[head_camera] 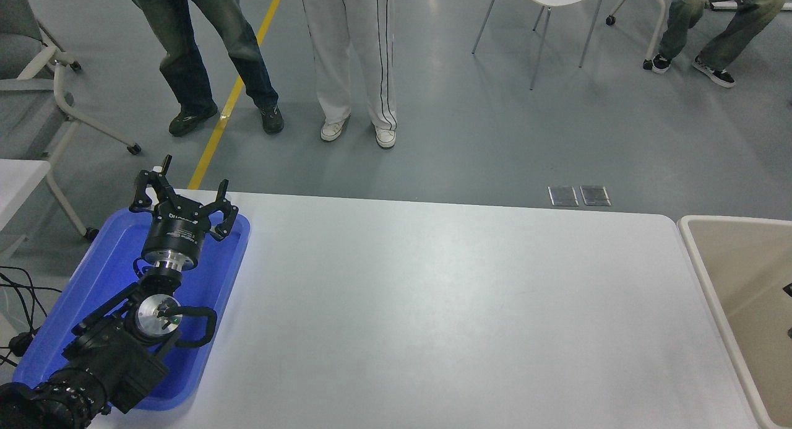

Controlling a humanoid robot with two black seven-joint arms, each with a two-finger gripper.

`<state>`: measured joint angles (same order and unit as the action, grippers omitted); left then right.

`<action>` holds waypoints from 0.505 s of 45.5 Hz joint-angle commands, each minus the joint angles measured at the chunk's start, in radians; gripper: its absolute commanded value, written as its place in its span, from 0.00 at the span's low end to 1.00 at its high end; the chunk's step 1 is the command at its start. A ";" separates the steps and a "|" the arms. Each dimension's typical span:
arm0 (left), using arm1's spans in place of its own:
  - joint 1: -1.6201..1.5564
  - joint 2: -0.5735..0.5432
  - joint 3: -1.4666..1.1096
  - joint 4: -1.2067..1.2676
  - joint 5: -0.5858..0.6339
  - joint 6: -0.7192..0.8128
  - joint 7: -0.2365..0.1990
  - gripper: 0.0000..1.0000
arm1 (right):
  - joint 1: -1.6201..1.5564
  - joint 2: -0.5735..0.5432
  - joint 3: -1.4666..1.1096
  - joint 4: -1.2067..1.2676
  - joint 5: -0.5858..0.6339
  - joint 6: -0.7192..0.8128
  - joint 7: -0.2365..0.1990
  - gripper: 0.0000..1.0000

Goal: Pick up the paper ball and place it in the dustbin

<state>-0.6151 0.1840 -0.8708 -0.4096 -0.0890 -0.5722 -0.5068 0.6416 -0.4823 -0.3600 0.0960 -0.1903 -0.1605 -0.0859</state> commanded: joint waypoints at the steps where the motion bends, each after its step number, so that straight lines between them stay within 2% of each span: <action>1: 0.000 0.000 0.000 0.000 0.000 0.000 0.001 1.00 | 0.003 0.002 0.003 -0.001 0.000 -0.042 0.000 0.95; 16: 0.000 0.000 0.001 0.000 0.000 0.000 0.001 1.00 | 0.015 -0.009 0.021 0.013 0.002 -0.042 0.000 0.98; 23: 0.000 0.000 0.001 0.000 0.000 0.000 0.001 1.00 | 0.029 -0.058 0.208 0.057 -0.003 -0.037 0.002 0.99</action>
<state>-0.6151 0.1840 -0.8708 -0.4096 -0.0889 -0.5720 -0.5063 0.6557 -0.4920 -0.3205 0.1114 -0.1888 -0.1974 -0.0859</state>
